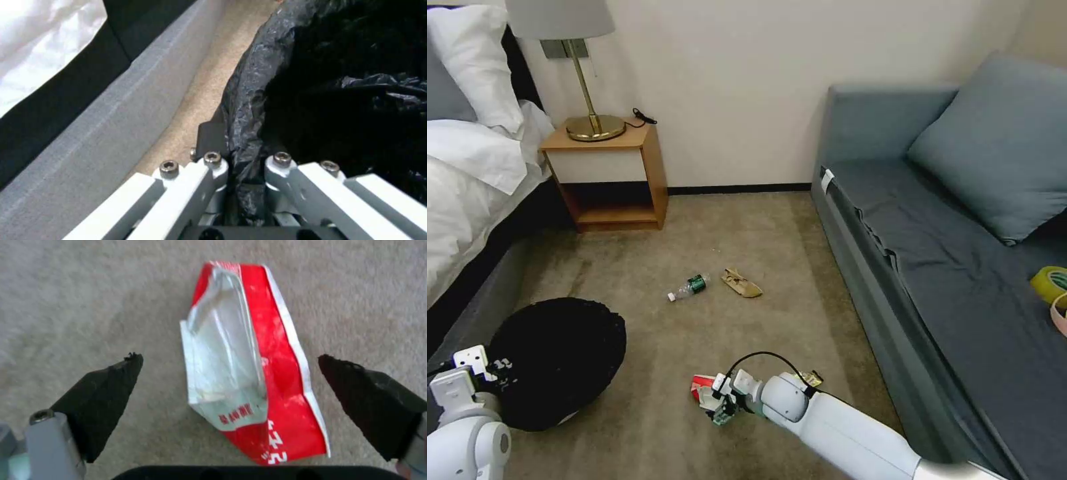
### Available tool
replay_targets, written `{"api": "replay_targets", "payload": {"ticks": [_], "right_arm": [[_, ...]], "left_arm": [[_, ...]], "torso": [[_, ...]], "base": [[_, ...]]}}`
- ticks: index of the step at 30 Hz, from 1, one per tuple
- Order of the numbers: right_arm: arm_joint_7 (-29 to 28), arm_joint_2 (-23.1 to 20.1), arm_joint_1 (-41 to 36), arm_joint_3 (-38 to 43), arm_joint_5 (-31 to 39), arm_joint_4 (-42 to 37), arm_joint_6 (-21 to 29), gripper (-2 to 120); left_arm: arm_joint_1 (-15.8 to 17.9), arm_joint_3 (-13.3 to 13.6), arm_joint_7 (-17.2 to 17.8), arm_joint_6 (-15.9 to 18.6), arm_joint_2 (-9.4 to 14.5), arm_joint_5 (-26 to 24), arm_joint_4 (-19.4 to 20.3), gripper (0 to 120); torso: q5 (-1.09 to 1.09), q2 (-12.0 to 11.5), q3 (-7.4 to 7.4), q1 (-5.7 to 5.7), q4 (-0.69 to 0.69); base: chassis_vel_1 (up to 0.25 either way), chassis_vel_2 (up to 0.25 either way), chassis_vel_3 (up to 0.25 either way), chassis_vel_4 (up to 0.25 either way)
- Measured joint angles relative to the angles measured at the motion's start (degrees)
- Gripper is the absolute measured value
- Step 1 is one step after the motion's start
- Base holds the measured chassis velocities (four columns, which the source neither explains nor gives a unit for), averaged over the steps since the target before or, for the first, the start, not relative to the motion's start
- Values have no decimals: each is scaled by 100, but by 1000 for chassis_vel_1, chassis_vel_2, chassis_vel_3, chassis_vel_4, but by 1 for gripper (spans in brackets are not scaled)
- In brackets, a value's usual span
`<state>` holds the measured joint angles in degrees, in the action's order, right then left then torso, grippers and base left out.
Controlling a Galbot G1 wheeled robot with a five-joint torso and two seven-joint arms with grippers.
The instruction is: Pick up the trash bin, then pick up the garbage on the floor and place it into the trash bin.
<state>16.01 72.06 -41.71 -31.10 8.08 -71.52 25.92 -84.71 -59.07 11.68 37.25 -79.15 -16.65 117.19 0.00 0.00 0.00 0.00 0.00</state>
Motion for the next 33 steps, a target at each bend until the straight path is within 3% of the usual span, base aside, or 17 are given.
{"api": "replay_targets", "payload": {"ticks": [10, 33], "right_arm": [[15, 125, -58, 102, -157, 346, -36, 94], [190, 195, -244, 351, -489, 437, -89, 11]], "left_arm": [[38, 56, 0, -1, 55, -21, -21, 4], [52, 37, 6, -1, 144, -129, -44, 4]], "torso": [[0, 0, 0, 0, 0], [1, 0, 0, 0, 0]], "base": [[0, 0, 0, 0], [0, 0, 0, 0]]}}
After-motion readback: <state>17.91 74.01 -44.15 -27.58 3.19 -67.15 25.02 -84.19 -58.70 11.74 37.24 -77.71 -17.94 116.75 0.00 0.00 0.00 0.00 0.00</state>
